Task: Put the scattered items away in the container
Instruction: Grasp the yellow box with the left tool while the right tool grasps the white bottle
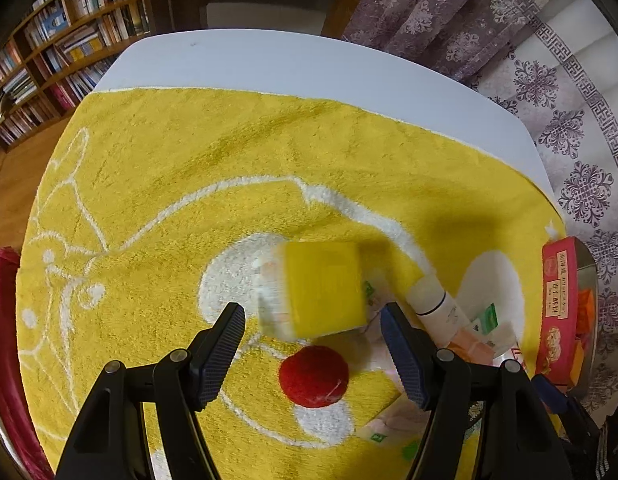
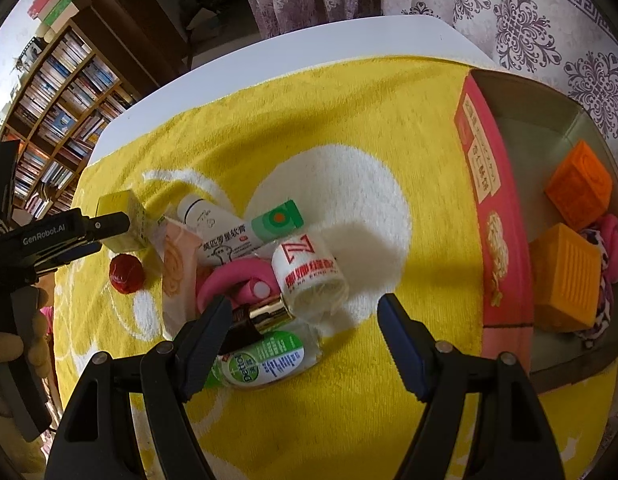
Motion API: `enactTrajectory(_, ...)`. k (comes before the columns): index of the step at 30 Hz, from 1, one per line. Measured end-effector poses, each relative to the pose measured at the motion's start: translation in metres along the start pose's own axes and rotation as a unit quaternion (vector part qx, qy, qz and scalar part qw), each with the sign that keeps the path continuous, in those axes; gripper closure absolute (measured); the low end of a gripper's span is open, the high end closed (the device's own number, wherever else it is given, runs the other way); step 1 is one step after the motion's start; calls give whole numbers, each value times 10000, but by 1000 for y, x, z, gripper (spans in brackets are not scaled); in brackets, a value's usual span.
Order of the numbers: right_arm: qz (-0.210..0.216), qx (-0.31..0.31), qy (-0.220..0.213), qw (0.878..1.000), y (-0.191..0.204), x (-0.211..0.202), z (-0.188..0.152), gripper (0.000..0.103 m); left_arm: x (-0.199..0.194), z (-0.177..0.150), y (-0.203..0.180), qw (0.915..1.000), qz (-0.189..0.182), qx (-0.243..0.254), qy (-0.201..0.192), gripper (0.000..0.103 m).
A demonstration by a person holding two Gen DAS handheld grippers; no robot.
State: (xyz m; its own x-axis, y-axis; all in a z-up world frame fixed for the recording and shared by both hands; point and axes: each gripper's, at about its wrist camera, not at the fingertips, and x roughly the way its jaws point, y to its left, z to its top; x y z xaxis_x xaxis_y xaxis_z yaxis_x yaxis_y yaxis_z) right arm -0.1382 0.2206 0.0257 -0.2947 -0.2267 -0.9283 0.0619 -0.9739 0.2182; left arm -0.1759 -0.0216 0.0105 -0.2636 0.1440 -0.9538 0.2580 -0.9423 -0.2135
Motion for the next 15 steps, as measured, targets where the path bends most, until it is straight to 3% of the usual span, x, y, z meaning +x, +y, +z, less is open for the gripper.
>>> enactTrajectory(4,-1,6,7,10000,0,2,2,24,0,3,-6,10000,-61,37,-18,31)
enactTrajectory(14,-65,40,-8,10000,-5,6,6,24,35,10,4,9995,178,-72,240,31)
enactTrajectory(15,-71,43,-11,10000,-6,7,6,24,38,10,7,9994,151,-119,277,37)
